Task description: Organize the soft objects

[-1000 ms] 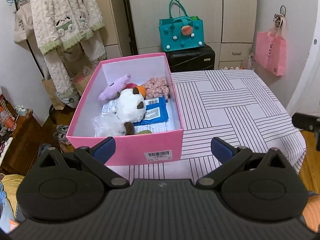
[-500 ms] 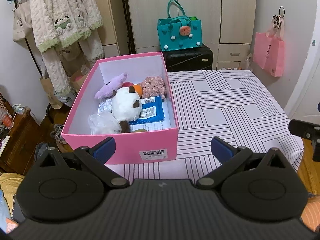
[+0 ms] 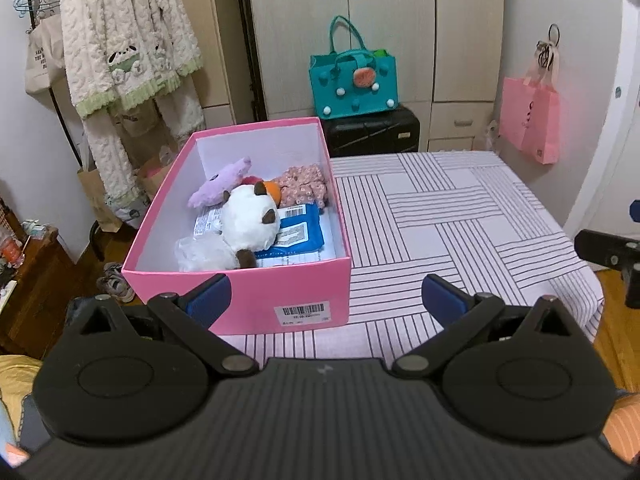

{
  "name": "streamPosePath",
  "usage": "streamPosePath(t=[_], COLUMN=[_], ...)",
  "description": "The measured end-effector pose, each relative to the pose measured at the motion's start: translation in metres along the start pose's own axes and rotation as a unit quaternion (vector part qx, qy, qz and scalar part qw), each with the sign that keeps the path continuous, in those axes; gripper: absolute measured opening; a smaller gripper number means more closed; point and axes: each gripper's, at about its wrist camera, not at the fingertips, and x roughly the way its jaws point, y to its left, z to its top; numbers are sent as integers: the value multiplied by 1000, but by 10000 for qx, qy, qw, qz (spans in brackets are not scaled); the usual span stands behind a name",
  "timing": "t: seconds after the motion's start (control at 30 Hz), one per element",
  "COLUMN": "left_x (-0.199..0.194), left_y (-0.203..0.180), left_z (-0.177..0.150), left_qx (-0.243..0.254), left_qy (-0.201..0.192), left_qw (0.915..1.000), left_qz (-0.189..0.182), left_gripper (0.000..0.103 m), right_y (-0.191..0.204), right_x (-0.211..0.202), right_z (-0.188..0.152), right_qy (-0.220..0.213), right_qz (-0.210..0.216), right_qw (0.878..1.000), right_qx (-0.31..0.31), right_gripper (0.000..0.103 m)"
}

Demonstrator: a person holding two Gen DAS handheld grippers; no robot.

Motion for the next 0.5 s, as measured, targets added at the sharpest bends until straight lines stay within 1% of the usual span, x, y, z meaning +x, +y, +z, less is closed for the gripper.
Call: streamPosePath(t=[0.07,0.3,0.4,0.5], left_x=[-2,-8,-9,-10], left_y=[1,0,1,0], left_z=[-2,-8,-12,-15], left_qx=[-29,20,-7,10], left_qy=[-96,-385,-485,-579], left_qw=[9999,9991,9988,9982], left_qz=[-6,146,118,136], left_gripper=[103,103,103,103], right_y=[0,2,4,5], right_x=[1,0,-3,-6], right_z=[-2,-8,-12,-17], right_qy=[17,-52,-147,-303], right_qz=[-11,-45,-96,-60], right_qw=[10000,10000,9998,9994], right_qx=[-1,-14,-85,-123], right_gripper=[99,99,99,99])
